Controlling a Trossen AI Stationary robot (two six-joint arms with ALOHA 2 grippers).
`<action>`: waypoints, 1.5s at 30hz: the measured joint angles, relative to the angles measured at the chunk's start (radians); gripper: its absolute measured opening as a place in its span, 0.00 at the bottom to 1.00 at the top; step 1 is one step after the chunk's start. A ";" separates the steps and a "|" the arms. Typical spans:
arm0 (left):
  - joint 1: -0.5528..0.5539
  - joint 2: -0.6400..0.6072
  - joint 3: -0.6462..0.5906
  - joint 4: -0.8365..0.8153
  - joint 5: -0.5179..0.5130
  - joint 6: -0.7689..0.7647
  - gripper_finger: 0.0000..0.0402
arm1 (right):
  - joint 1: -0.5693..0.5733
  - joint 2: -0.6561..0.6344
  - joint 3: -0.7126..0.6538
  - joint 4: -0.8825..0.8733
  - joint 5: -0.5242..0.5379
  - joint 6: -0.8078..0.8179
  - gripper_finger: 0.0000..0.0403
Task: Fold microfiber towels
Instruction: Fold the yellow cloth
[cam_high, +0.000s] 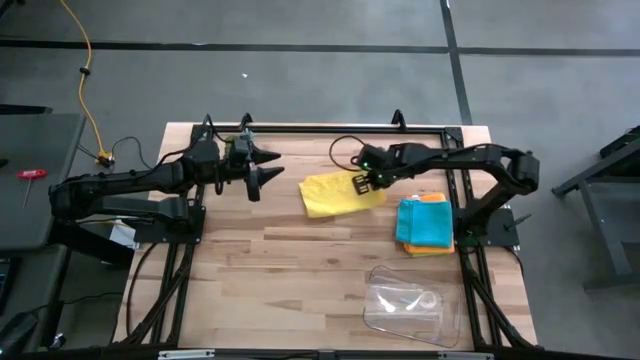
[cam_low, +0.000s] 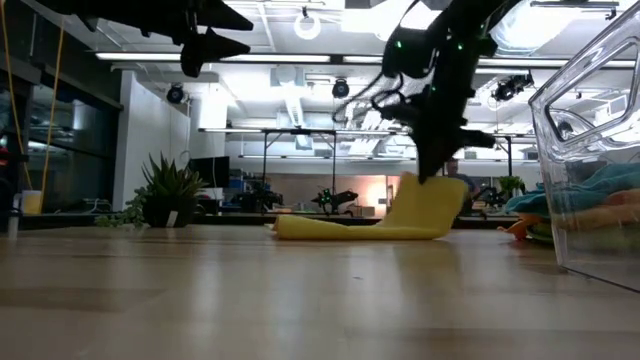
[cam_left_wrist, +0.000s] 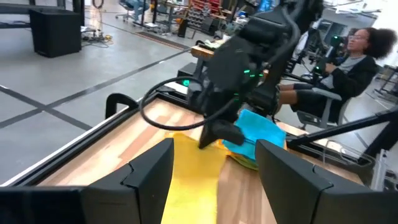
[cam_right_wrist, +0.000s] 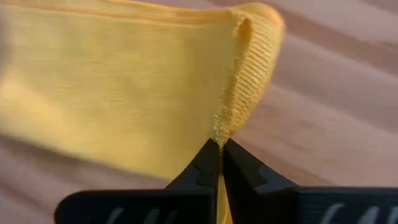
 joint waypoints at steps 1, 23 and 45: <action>0.000 0.000 0.000 0.000 0.000 0.000 0.54 | 0.013 -0.001 0.000 0.032 -0.012 0.014 0.00; -0.001 0.000 0.000 -0.077 0.001 -0.032 0.54 | 0.158 0.106 0.002 0.543 -0.026 0.367 0.00; -0.007 0.000 -0.001 -0.184 0.001 -0.033 0.54 | 0.178 0.254 0.002 0.777 -0.009 0.525 0.00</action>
